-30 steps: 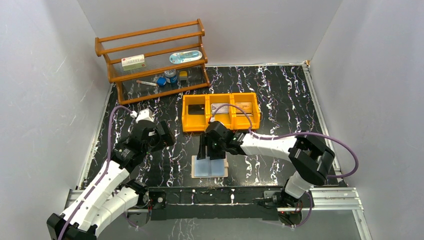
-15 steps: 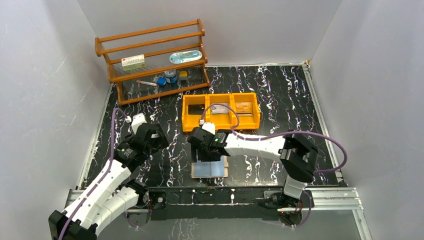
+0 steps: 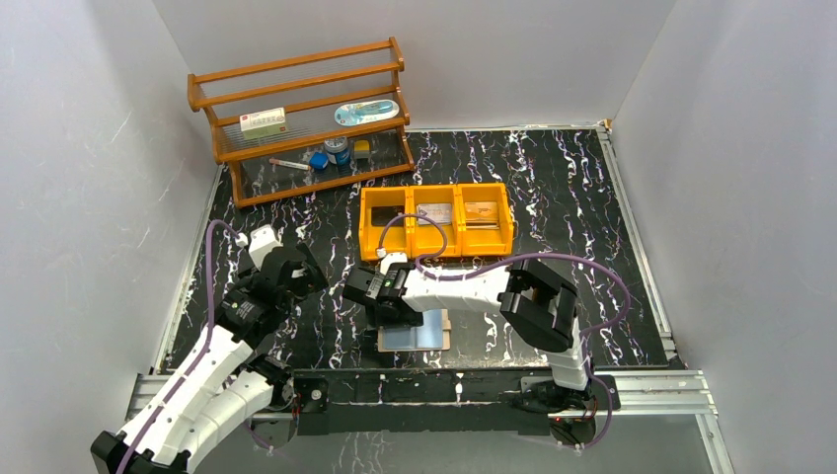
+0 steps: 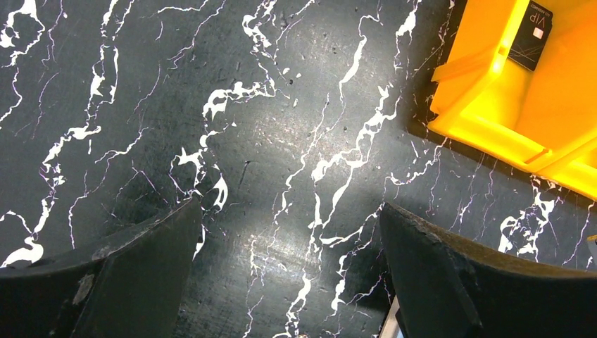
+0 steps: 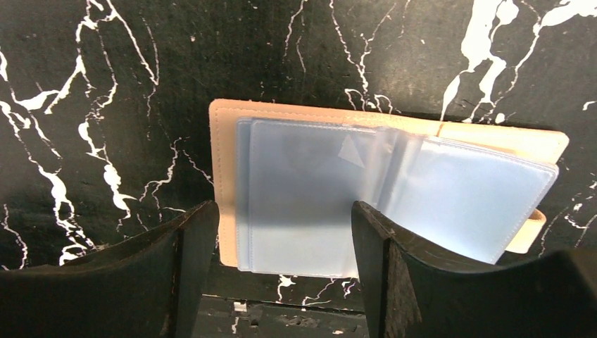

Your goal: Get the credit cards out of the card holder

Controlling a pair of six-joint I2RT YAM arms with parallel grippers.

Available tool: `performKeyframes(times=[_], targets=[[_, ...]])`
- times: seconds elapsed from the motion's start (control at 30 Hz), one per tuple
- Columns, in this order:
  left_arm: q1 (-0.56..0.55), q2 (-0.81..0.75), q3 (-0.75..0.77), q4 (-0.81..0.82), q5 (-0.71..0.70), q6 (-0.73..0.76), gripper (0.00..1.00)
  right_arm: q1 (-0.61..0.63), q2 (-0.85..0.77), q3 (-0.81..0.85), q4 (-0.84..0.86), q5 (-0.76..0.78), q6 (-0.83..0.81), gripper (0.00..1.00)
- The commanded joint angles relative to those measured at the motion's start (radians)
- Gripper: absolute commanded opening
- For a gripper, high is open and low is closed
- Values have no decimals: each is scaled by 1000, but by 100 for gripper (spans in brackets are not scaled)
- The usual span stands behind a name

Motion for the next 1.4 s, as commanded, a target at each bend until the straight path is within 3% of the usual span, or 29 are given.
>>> performKeyframes(times=[0.0,0.2,0.43,0.73,0.83,1.37], targets=[[5,-20,4,4,-27,-7,97,4,2,41,-64,39,15,77],[5,-1,6,10,-13,2,97,5,-55,-13,-5,46,4,77],[5,9,6,16,3,8,98,4,22,-36,-29,6,38,76],[6,19,5,20,12,16,98,-11,-82,-151,159,-58,-10,54],[6,29,7,24,24,23,98,-25,-121,-188,222,-94,-32,61],[5,107,35,75,263,18,95,-124,-307,-466,534,-287,-18,64]])
